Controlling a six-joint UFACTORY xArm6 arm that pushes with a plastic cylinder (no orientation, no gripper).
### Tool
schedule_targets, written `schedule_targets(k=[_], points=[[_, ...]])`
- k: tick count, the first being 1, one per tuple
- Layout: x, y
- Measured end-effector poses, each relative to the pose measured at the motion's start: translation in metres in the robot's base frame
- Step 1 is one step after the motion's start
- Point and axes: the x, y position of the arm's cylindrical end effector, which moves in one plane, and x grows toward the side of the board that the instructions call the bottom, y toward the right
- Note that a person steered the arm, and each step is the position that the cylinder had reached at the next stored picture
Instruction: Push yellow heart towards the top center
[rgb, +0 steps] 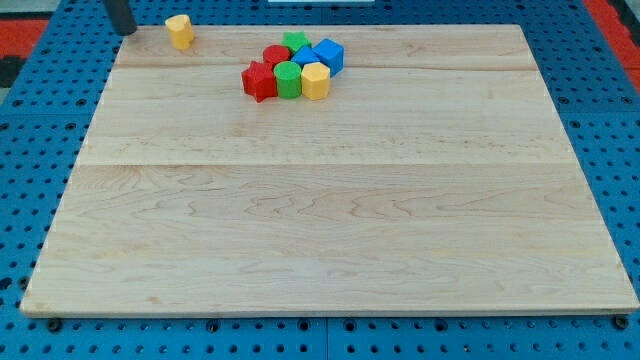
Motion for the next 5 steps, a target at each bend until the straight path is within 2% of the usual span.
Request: schedule_targets(k=[1,2,3,4,5], points=[[0.012,0.101],[0.024,0.091],[0.035,0.112],[0.019,0.181],[0.002,0.21]])
